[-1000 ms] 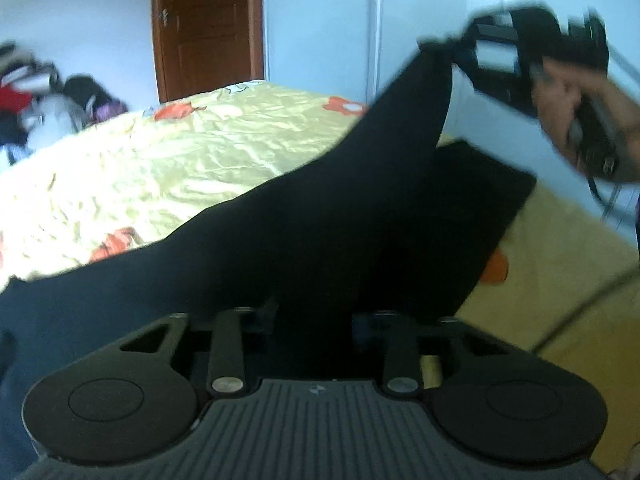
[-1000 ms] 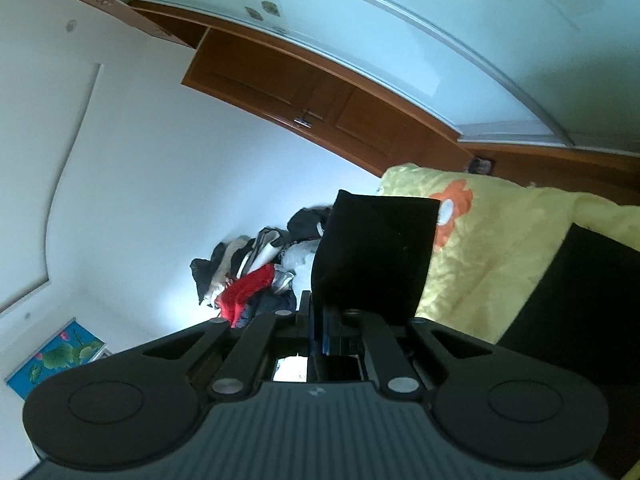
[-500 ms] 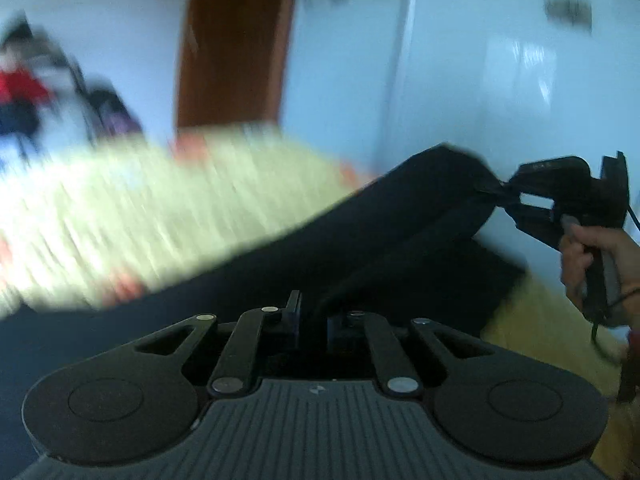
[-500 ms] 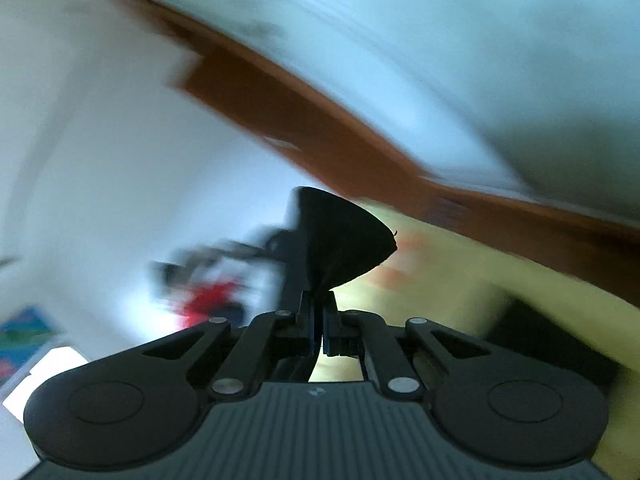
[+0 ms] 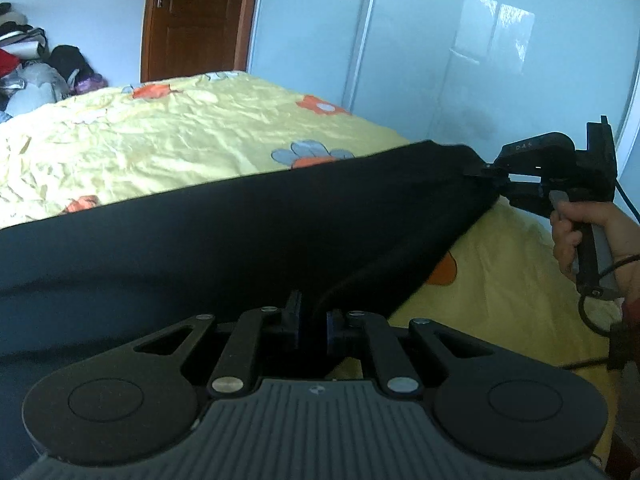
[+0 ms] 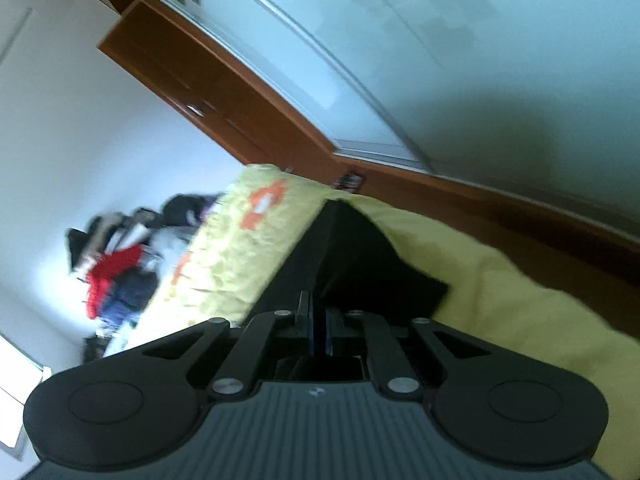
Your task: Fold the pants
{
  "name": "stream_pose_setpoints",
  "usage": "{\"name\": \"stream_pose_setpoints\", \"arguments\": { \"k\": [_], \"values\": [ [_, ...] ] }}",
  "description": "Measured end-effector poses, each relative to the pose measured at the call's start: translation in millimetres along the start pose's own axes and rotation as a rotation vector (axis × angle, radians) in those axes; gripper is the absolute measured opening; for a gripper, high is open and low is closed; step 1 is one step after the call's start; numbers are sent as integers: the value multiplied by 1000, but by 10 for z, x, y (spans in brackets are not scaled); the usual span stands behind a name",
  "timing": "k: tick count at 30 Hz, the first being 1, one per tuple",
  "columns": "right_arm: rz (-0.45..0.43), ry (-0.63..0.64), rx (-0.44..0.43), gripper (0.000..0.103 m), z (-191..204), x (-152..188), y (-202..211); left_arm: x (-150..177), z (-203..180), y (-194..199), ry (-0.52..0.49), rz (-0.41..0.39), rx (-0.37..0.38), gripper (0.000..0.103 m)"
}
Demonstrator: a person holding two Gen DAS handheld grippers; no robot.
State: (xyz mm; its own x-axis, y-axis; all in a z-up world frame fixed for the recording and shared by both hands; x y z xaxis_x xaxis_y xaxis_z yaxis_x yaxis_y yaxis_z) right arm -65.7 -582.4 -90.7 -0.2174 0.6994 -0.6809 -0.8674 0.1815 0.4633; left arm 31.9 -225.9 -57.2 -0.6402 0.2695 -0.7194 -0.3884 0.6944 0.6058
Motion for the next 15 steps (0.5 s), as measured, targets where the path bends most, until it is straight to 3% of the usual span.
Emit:
{"name": "stream_pose_setpoints", "arguments": {
  "k": [3,5,6,8,10,11,13,15],
  "values": [
    [6,8,72,12,-93,-4,100,1,4,16,2,43,34,20],
    [-71,33,173,13,-139,-49,273,-17,31,83,38,78,58,26],
    [-120,55,244,14,-108,-84,373,-33,59,155,69,92,87,32],
    [-213,166,319,17,62,-154,537,-68,137,334,125,102,122,59],
    [-170,308,207,23,318,-179,457,-141,284,619,154,44,102,77],
    [-111,357,131,38,436,-158,353,-179,383,754,156,-6,68,84],
    [42,398,-40,65,620,-38,90,-239,689,987,166,-99,-83,94],
    [136,422,-62,66,651,96,-109,-208,1040,1130,180,-130,-244,95]
  ]
}}
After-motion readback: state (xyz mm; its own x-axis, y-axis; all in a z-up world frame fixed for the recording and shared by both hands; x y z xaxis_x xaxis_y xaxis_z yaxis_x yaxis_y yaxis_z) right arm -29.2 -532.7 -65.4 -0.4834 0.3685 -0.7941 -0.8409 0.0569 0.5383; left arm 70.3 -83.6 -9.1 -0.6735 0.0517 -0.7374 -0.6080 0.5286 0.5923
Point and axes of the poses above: each gripper's, at about its wrist camera, not at the fingertips, and y roughly against the way its jaws point, z to its left, x to its underside, the point moved 4 cm from there along -y, roughly the way its jaws point, and after that the axes turned 15 degrees about y, right-handed, at the moved point
